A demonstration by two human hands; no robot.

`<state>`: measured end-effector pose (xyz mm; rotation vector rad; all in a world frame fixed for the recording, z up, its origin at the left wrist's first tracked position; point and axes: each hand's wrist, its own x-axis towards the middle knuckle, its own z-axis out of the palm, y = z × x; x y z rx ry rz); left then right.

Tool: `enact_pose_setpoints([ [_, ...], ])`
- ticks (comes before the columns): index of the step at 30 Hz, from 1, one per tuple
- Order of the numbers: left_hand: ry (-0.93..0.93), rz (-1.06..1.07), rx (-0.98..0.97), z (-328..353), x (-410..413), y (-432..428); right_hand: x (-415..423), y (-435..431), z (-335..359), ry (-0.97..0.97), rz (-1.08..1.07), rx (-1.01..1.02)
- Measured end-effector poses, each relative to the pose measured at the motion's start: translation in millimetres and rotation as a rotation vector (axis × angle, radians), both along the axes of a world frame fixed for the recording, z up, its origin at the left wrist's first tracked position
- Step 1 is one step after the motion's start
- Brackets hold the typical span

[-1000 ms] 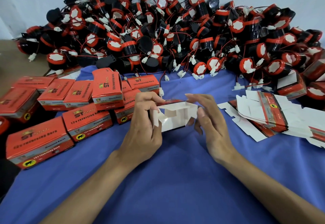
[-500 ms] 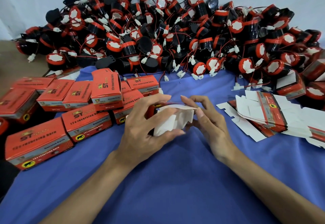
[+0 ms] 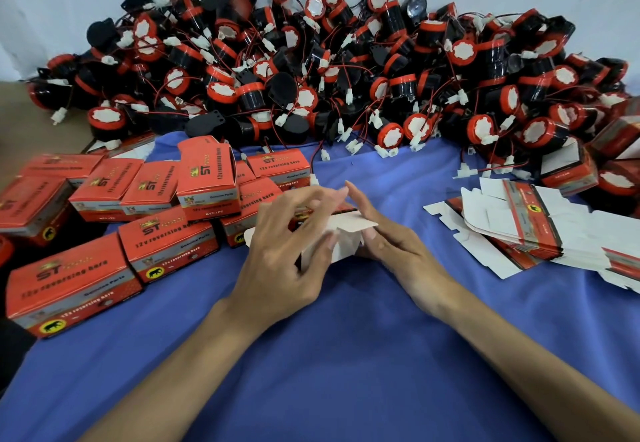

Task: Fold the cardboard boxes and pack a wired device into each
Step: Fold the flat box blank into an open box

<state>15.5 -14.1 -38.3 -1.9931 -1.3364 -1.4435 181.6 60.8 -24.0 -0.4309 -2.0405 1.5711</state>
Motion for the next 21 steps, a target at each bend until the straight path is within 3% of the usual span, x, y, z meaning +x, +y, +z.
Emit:
enact_pose_setpoints([
  [5, -0.134, 0.031, -0.167, 0.4, 0.6, -3.2, 3.4, -1.5, 1.1, 0.015, 0.014, -0.011],
  [12, -0.288, 0.135, -0.230, 1.1, 0.5, -2.6, 1.9, -2.6, 1.0, 0.081, -0.049, -0.038],
  [21, -0.187, -0.190, -0.243, 1.8, -0.7, -7.7, -2.2, -4.7, 2.9, -0.032, -0.051, 0.034],
])
